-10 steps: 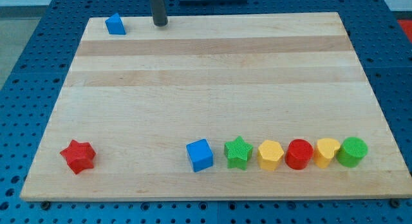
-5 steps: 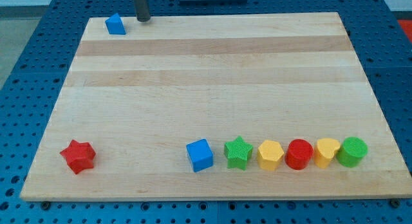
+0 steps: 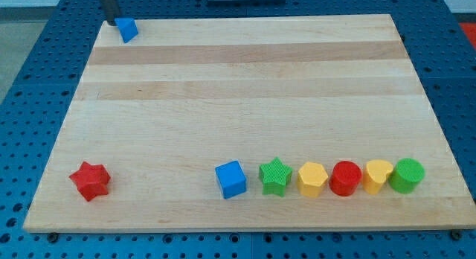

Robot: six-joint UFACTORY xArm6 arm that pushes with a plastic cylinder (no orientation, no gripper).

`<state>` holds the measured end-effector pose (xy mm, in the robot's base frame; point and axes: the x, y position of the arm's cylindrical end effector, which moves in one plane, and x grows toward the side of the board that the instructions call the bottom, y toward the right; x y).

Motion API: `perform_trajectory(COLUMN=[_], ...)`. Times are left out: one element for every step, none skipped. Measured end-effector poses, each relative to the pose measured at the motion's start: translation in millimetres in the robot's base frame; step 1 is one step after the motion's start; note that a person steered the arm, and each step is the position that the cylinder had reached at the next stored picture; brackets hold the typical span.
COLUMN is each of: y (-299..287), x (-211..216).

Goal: Move the blue triangle to the left of blue cube

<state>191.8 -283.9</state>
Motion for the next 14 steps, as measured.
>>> perform_trajectory(y=[-19,-13,6,22,26,30,33,36,43,53,63,70,80,87], x=[0,0,0,0,0,6,15,29,46,65,86,108,129,151])
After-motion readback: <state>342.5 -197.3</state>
